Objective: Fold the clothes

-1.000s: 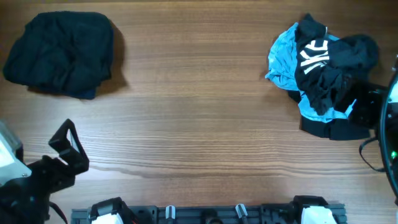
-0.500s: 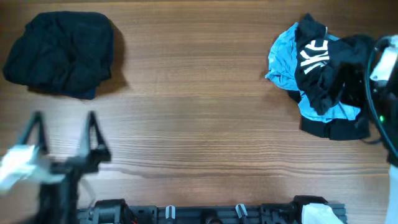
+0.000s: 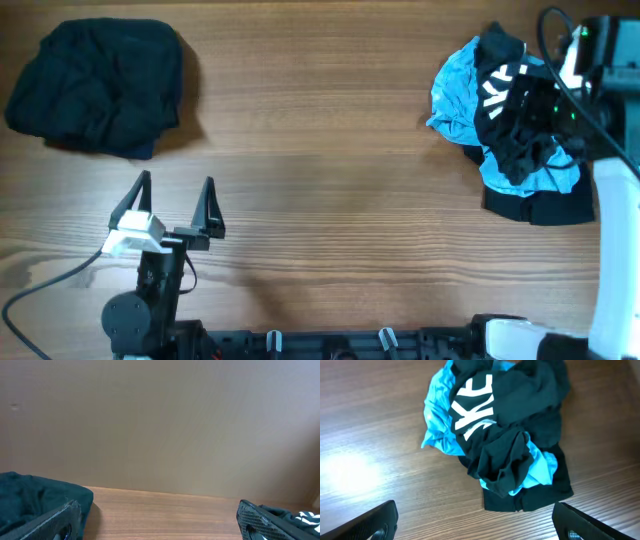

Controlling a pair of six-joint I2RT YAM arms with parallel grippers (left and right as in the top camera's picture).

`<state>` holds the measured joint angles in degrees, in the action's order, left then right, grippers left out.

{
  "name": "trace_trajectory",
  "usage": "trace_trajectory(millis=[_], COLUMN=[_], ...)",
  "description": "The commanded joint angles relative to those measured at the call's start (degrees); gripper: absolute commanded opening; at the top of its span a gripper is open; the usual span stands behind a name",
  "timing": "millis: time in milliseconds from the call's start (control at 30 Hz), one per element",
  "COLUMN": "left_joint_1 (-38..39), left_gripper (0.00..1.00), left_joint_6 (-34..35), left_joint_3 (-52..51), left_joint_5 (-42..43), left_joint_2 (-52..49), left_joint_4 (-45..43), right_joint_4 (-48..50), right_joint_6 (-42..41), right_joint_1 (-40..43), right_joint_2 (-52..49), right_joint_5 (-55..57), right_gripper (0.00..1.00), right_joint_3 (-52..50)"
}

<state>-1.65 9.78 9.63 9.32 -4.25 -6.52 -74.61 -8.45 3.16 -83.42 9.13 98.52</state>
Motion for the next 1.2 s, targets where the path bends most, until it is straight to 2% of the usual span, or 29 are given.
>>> trace_trajectory(millis=[0, 333, 433, 1167], left_joint_1=[0.33, 0.33, 0.33, 0.26], left_gripper=[1.00, 1.00, 1.00, 1.00], left_joint_6=[0.31, 0.35, 0.39, 0.33], left_joint_3=[-3.39, -9.31, -9.31, -9.31], left_joint_5=[0.26, 0.74, 3.10, 2.86], left_joint_2=[3.61, 4.13, 4.13, 3.98], left_joint_4=[-0.50, 1.77, 10.21, 9.81], right_joint_4=[0.04, 0.44, 0.44, 0.44], right_joint_6=[0.81, 0.83, 0.83, 0.81], right_joint_1=[-0.35, -0.35, -0.35, -0.35], right_joint_2=[-3.69, -10.14, -10.14, -10.14], right_joint_5=[1.20, 1.20, 1.20, 1.20], right_gripper=[1.00, 1.00, 1.00, 1.00], right_joint_3=[0.37, 0.37, 0.37, 0.37])
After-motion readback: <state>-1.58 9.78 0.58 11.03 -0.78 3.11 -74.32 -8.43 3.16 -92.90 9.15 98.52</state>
